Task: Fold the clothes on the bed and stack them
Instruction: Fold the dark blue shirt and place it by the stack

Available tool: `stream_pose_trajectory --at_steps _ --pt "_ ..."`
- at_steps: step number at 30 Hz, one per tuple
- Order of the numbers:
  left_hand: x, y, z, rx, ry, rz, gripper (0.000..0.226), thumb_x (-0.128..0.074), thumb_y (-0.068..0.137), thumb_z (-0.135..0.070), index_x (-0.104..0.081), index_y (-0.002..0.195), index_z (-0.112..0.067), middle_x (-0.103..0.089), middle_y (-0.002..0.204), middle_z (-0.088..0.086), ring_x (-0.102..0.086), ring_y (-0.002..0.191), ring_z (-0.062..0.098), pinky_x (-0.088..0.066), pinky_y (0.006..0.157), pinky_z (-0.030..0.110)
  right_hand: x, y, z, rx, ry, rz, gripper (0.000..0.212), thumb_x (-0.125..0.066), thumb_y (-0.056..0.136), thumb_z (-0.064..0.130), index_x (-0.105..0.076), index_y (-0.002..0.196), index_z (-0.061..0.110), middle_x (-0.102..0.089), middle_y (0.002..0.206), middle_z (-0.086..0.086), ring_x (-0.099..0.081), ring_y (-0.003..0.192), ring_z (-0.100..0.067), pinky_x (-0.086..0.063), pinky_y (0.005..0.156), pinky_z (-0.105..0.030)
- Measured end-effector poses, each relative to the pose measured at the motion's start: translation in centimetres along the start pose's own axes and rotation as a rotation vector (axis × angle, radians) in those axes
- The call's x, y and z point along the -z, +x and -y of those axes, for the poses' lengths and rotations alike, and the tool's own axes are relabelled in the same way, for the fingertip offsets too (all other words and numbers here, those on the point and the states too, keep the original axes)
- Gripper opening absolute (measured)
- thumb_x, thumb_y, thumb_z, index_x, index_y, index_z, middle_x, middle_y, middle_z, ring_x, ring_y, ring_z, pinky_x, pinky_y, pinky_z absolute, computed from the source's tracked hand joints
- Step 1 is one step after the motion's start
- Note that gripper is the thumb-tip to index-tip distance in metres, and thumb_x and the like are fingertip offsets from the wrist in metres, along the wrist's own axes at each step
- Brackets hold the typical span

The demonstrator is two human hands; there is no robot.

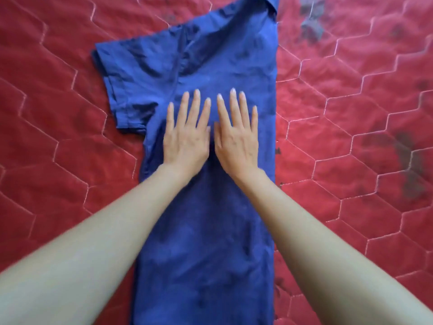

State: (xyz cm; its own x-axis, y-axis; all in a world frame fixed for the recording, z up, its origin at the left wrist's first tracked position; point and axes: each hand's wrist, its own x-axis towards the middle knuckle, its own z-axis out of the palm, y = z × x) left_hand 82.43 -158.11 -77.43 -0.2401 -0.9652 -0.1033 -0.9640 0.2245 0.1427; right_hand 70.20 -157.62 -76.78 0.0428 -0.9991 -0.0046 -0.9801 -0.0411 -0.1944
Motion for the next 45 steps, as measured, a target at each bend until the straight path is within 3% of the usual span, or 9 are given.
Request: stream_pose_trajectory --at_steps 5,11,16,19,22,27,34,39,45 --pt "-0.6 5.3 4.9 -0.043 0.054 0.058 0.058 -0.023 0.101 -0.042 -0.017 0.154 -0.022 -0.011 0.162 0.009 -0.011 0.149 0.028 -0.007 0.117 0.054 -1.6 5.2 -2.3 -0.066 -0.101 0.111 0.056 -0.025 0.100 0.045 -0.021 0.153 0.027 -0.015 0.161 -0.005 -0.010 0.149 -0.021 -0.005 0.120 -0.047" --pt "0.6 3.5 8.3 0.086 -0.045 0.032 0.062 -0.025 0.097 -0.041 -0.023 0.153 -0.014 -0.016 0.161 0.012 -0.013 0.148 0.033 -0.008 0.117 0.055 -0.7 1.9 -5.2 -0.307 -0.096 0.072 0.058 -0.032 0.100 0.042 -0.026 0.152 0.017 -0.017 0.160 -0.011 -0.013 0.148 -0.028 -0.012 0.119 -0.050" --pt "1.7 8.6 6.6 -0.043 -0.063 -0.110 0.057 -0.028 0.100 -0.039 -0.026 0.152 -0.014 -0.019 0.160 0.012 -0.015 0.148 0.033 -0.008 0.116 0.057 -0.1 8.7 -1.5 -0.034 -0.060 -0.081 0.055 -0.038 0.100 0.037 -0.033 0.149 0.013 -0.025 0.156 -0.018 -0.021 0.146 -0.032 -0.017 0.118 -0.053" --pt "1.2 12.4 7.3 -0.011 -0.024 -0.013 0.057 -0.023 0.101 -0.043 -0.015 0.154 -0.023 -0.009 0.162 0.008 -0.007 0.149 0.029 -0.002 0.117 0.058 -0.9 14.4 0.7 0.158 -0.107 -0.053 0.053 -0.032 0.101 0.041 -0.031 0.150 0.020 -0.024 0.157 -0.013 -0.020 0.147 -0.028 -0.013 0.119 -0.052" --pt "0.6 14.0 11.1 0.060 0.015 0.011 0.058 -0.022 0.100 -0.045 -0.011 0.155 -0.028 -0.006 0.163 0.007 -0.005 0.149 0.029 -0.001 0.116 0.059 -1.8 17.9 -1.8 0.069 -0.179 0.091 0.056 -0.021 0.103 0.045 -0.014 0.154 0.024 -0.010 0.162 -0.005 -0.006 0.150 -0.021 -0.001 0.121 -0.041" --pt "1.5 13.4 17.1 0.154 0.015 -0.034 0.055 -0.022 0.100 -0.039 -0.019 0.153 -0.025 -0.011 0.162 0.009 -0.008 0.149 0.029 -0.004 0.115 0.060 -1.9 18.8 -3.4 0.035 -0.107 0.083 0.056 -0.027 0.104 0.036 -0.016 0.154 0.013 -0.011 0.161 -0.007 -0.008 0.149 -0.022 -0.003 0.121 -0.034" --pt "2.9 11.1 20.4 0.139 -0.060 -0.009 0.056 -0.035 0.102 -0.038 -0.024 0.153 -0.018 -0.012 0.162 0.010 -0.006 0.149 0.029 -0.003 0.117 0.054 -0.8 13.3 5.4 0.063 0.025 0.072 0.060 -0.036 0.100 0.040 -0.024 0.152 0.013 -0.017 0.159 -0.013 -0.012 0.149 -0.027 -0.009 0.120 -0.046" --pt "4.5 8.5 21.7 0.026 -0.108 -0.082 0.057 -0.059 0.092 -0.040 -0.048 0.139 -0.010 -0.046 0.141 0.014 -0.041 0.128 0.033 -0.030 0.103 0.047 -1.6 5.7 14.2 0.230 0.169 0.123 0.078 -0.053 0.085 0.054 -0.040 0.145 0.006 -0.033 0.153 -0.017 -0.026 0.145 -0.031 -0.016 0.119 -0.050" --pt "5.5 10.2 21.6 0.242 -0.335 -0.049 0.059 -0.070 0.084 -0.039 -0.049 0.132 -0.011 -0.054 0.125 0.012 -0.046 0.114 0.033 -0.033 0.095 0.036 -2.4 2.9 17.9 0.145 0.160 0.133 0.071 -0.066 0.071 0.019 -0.050 0.137 -0.001 -0.050 0.142 -0.017 -0.043 0.135 -0.031 -0.036 0.110 -0.046"
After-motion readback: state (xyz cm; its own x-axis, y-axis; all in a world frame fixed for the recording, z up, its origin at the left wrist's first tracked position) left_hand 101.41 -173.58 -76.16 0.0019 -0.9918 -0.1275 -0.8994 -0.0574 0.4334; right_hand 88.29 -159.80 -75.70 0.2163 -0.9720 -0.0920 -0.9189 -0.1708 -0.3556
